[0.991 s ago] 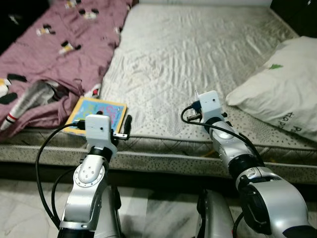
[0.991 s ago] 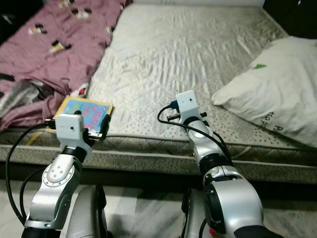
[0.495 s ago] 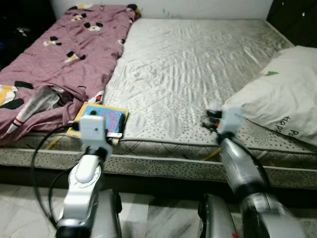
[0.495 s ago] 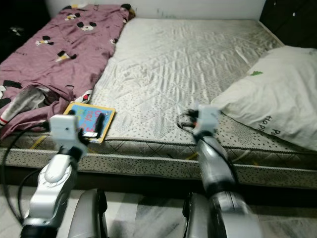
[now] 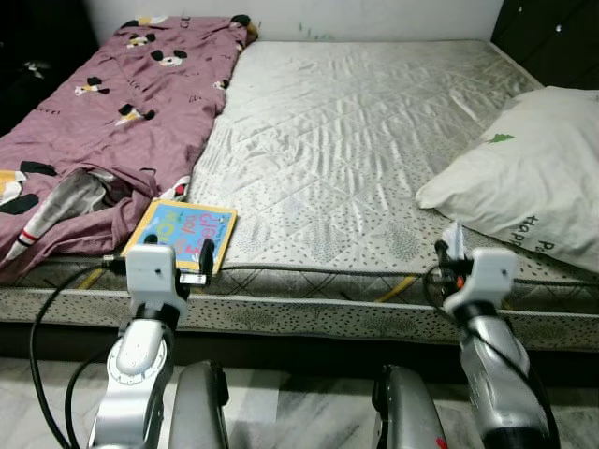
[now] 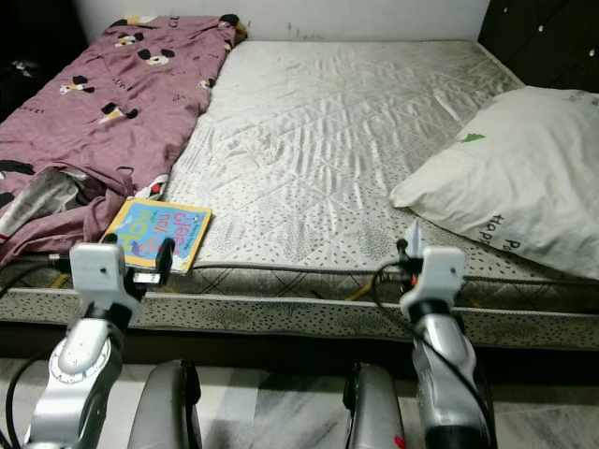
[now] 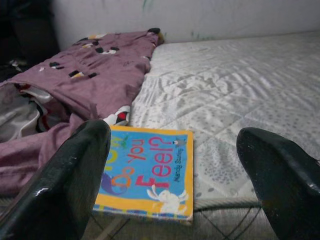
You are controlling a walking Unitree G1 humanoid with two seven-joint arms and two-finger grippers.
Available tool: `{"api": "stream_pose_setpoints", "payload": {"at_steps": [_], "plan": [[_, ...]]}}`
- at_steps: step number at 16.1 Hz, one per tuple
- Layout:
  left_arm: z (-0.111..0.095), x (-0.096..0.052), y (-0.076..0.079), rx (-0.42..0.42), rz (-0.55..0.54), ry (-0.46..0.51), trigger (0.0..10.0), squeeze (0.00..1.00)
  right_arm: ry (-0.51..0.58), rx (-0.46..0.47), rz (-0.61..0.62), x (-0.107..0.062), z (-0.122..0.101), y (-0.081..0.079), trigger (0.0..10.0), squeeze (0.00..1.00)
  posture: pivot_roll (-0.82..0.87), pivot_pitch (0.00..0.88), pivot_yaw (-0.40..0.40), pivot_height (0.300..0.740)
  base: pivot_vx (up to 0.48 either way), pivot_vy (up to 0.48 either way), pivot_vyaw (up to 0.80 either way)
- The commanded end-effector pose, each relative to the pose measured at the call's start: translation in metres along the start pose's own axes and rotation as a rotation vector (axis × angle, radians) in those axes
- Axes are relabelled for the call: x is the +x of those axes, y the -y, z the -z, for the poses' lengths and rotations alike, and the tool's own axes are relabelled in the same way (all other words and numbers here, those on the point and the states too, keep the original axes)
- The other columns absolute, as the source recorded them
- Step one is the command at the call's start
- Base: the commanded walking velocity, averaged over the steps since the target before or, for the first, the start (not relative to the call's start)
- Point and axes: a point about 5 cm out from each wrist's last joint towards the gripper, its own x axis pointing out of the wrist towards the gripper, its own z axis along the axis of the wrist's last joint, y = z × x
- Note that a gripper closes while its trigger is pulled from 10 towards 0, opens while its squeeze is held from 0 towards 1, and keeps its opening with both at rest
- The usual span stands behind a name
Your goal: Clean up the room
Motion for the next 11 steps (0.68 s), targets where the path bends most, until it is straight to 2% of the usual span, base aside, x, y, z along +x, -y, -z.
{"api": "stream_pose_setpoints", "payload": {"at_steps": [1, 2, 6, 8, 11], "plan": [[-0.005, -0.001, 0.002, 0.013, 0.015, 0.018, 10.0, 0.0, 0.027, -0.006, -0.028, -0.002, -0.008, -0.006, 0.0, 0.0, -0.05, 0.0, 0.035, 0.506, 0.0, 0.0, 0.0], [-0.005, -0.004, 0.003, 0.013, 0.028, 0.012, 10.0, 0.0, -0.005, 0.005, -0.012, -0.01, -0.004, -0.009, 10.0, 0.0, -0.06, 0.0, 0.038, 0.506, 0.0, 0.0, 0.0], [-0.003, -0.007, 0.003, -0.002, 0.047, -0.003, 10.0, 0.0, -0.039, 0.014, -0.019, -0.01, -0.003, -0.024, 10.0, 0.0, -0.06, 0.0, 0.048, 0.506, 0.0, 0.0, -0.71], [0.005, -0.012, -0.002, -0.015, -0.001, -0.04, 10.0, 0.0, -0.053, 0.02, -0.049, -0.013, -0.004, -0.035, 10.0, 0.0, -0.07, 0.0, 0.06, 0.506, 0.0, 0.0, -0.8], [0.009, -0.02, 0.003, -0.014, 0.02, -0.059, 10.0, 0.0, -0.082, 0.041, -0.035, -0.026, -0.007, -0.032, 10.0, 0.0, -0.08, 0.0, 0.074, 0.506, 0.0, 0.0, -0.8]]}}
